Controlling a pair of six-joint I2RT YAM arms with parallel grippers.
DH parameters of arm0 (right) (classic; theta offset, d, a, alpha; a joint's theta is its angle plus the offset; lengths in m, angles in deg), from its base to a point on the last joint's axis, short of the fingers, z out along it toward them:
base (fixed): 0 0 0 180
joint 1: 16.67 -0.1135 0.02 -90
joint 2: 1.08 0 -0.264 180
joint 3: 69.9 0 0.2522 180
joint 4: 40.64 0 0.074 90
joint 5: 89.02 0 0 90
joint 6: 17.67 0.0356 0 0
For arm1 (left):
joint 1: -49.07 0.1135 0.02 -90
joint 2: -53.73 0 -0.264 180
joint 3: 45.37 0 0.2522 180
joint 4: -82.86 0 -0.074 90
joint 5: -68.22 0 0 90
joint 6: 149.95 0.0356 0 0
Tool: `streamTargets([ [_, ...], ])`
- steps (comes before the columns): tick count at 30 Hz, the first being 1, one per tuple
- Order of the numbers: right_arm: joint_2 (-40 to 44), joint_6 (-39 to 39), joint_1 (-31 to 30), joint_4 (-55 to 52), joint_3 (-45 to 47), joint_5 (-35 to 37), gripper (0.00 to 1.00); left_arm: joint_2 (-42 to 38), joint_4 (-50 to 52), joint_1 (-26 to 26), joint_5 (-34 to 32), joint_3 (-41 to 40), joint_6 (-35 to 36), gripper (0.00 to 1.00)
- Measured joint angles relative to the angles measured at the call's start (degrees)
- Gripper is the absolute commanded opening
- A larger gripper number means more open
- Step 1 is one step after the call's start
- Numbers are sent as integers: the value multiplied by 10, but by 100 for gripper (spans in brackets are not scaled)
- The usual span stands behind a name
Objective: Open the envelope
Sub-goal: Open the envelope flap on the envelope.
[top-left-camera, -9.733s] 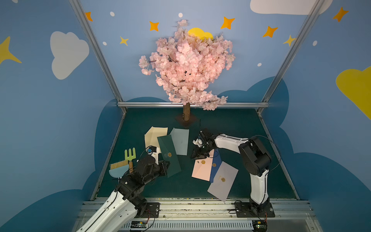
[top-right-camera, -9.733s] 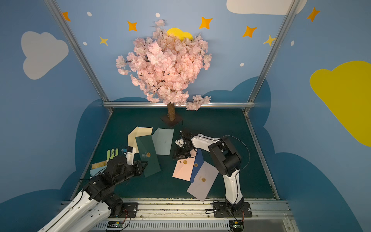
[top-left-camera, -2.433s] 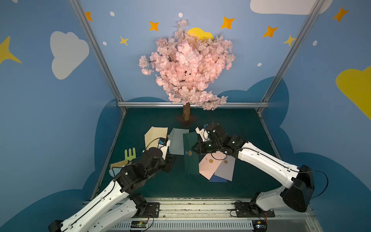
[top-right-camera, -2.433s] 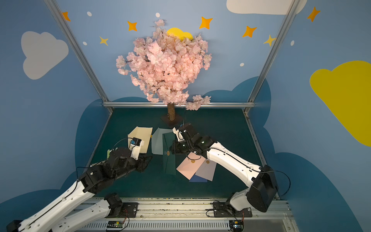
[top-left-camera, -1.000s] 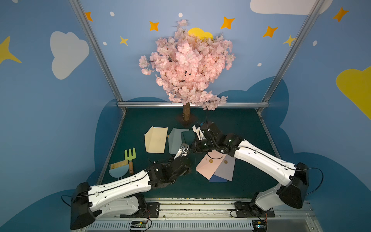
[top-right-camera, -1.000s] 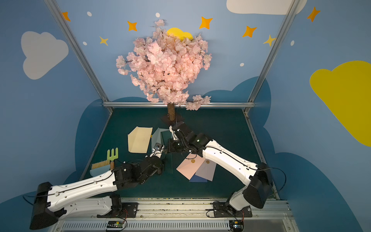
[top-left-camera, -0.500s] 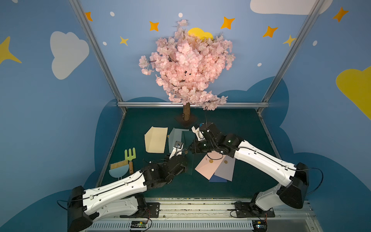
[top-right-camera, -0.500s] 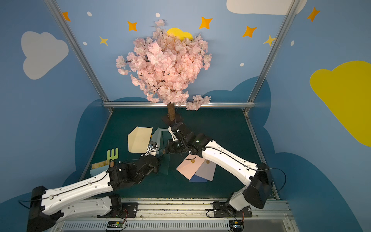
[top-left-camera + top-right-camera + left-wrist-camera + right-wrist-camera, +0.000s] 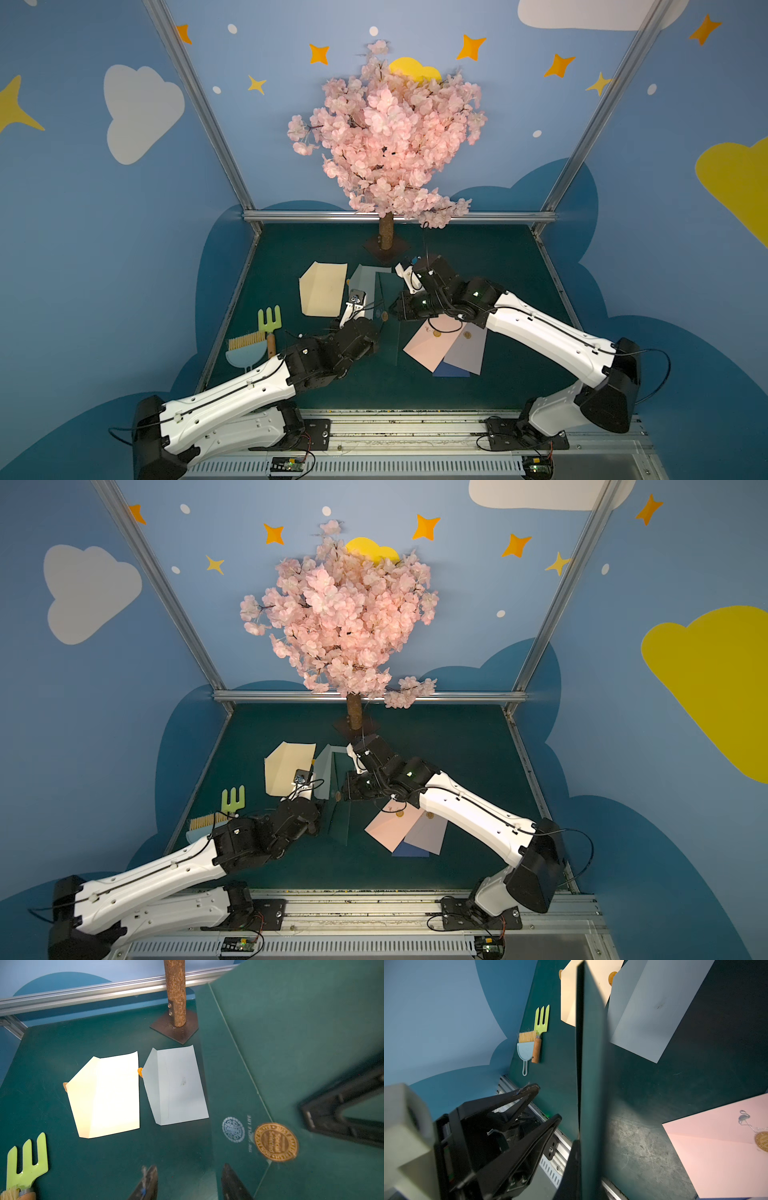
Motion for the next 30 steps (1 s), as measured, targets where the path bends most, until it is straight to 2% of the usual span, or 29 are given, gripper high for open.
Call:
streamTargets([
  [9, 0, -9, -1, -3, 0, 19, 0, -28, -37, -15, 37, -33, 34, 51],
  [17, -2, -16, -1, -7, -29, 29, 0, -20, -73, -24, 52, -34, 58, 51],
  [25, -11, -16, -1, -8, -48, 31, 0, 11, -85, -26, 47, -33, 60, 51],
  [30, -13, -15, -6, -9, -48, 34, 0, 39, -76, -26, 11, -16, 49, 52],
])
